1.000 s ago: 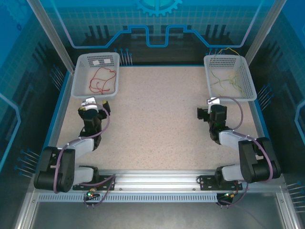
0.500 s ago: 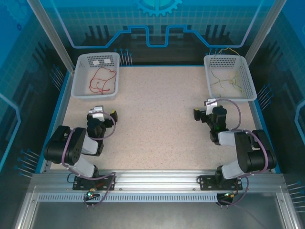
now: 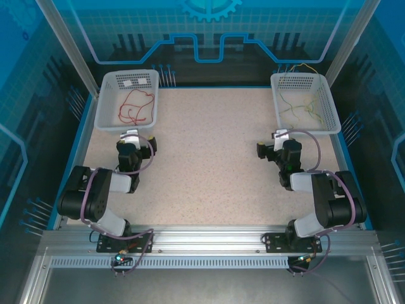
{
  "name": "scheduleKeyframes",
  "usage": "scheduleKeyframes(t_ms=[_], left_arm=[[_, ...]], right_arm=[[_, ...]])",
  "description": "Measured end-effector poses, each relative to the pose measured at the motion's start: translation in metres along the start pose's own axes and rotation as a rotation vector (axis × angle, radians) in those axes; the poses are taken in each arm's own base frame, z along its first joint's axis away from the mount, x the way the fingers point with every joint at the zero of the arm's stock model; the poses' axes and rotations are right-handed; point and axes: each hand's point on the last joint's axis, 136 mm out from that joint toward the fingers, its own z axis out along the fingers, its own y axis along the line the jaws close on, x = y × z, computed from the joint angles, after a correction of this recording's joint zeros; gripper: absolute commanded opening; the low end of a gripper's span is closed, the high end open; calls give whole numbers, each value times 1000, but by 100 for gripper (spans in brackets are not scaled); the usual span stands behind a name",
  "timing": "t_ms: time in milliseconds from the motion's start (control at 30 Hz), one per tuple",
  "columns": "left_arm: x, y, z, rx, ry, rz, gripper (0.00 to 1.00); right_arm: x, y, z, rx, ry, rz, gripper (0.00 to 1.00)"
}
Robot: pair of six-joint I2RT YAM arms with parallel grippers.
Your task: Untangle the cables
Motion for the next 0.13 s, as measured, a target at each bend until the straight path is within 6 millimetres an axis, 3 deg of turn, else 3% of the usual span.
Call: scheduleKeyframes(t_ms=[133], left_arm=[[5,1,0,-5,19,4,99]], right_arm=[[1,0,0,-8,2,3,100]])
